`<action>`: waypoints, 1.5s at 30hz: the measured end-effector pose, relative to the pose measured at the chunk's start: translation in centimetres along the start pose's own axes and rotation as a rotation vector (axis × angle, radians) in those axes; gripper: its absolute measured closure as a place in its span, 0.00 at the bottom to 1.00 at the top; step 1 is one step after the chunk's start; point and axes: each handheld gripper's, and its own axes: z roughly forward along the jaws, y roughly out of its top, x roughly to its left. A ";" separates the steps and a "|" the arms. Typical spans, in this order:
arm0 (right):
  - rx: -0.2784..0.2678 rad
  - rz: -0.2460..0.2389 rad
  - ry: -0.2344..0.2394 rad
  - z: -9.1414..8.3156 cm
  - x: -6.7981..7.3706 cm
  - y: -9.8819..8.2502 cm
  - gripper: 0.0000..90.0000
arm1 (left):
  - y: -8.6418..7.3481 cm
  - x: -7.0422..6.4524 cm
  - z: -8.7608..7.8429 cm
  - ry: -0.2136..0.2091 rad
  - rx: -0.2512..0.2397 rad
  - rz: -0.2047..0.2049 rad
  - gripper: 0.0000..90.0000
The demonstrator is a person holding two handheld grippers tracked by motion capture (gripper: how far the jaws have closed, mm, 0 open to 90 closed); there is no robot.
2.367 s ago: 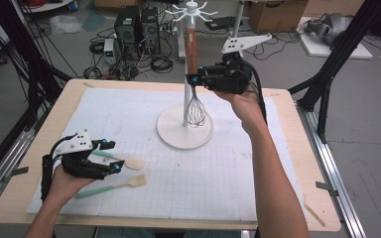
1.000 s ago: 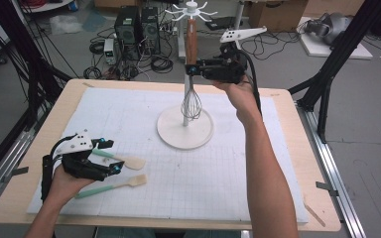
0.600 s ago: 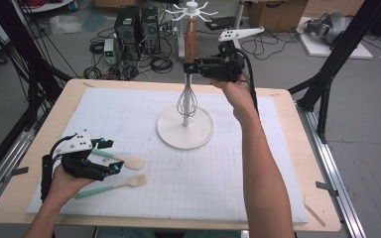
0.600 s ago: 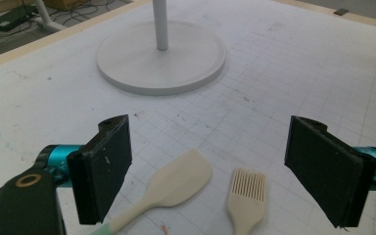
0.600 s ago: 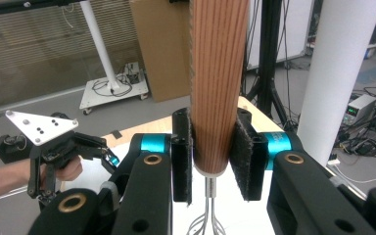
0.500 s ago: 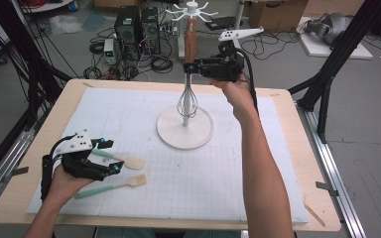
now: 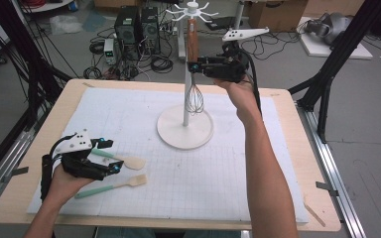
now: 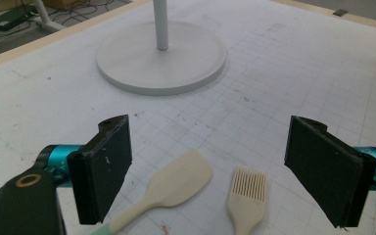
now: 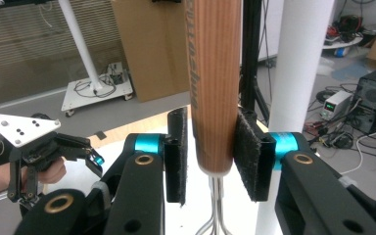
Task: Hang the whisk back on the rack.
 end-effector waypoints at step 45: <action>-0.032 -0.092 0.082 -5.1 2.9 4.8 0.99 | -0.1 0.3 -0.9 0.027 -0.017 -0.014 0.20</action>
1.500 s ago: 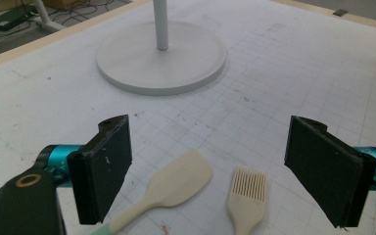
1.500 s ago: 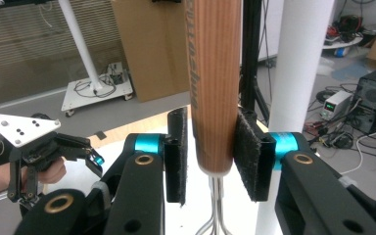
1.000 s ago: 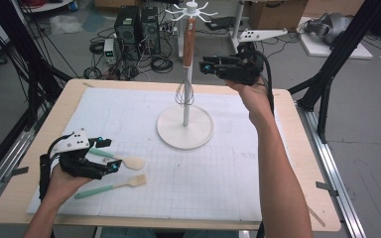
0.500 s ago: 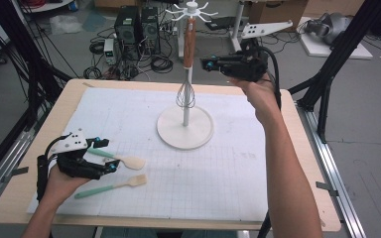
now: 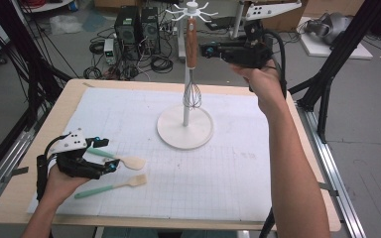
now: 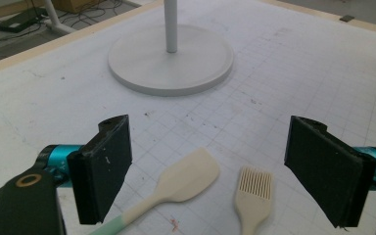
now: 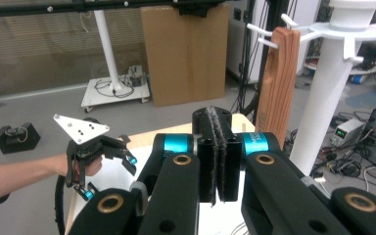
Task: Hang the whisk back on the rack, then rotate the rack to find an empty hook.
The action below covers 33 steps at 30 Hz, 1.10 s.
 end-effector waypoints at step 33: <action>-0.002 -0.012 -0.035 0.9 -0.7 3.0 0.99 | -0.1 -0.1 -0.2 -0.006 -0.002 -0.002 0.20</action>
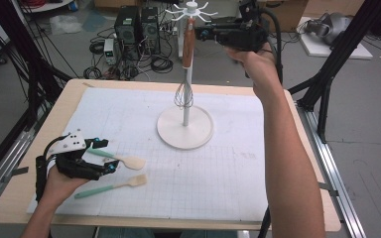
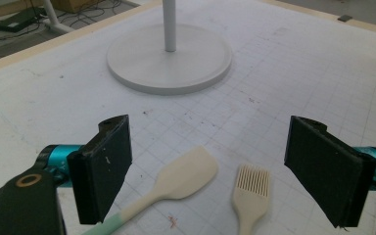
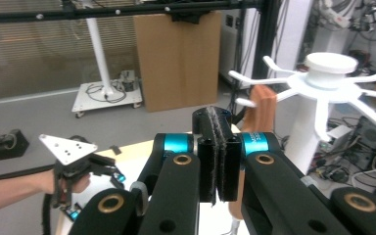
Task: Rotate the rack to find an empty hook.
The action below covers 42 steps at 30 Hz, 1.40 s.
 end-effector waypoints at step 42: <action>0.048 -0.022 -0.104 1.9 0.1 0.9 0.99 | 0.1 0.0 -0.4 -0.018 -0.021 -0.005 0.20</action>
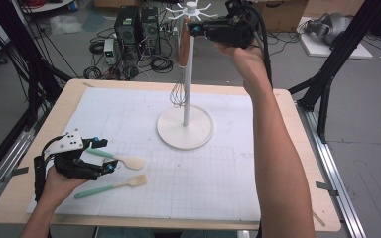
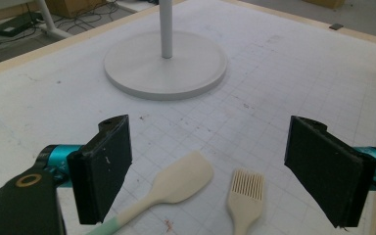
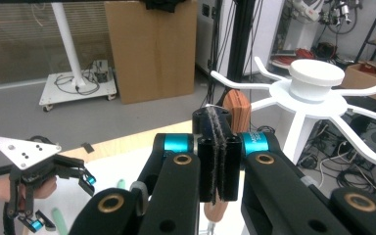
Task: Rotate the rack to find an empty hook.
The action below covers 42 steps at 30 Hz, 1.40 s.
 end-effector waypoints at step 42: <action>-0.036 0.024 -0.011 -2.6 -2.5 -1.3 0.99 | -0.1 0.1 -0.1 0.000 0.005 0.000 0.20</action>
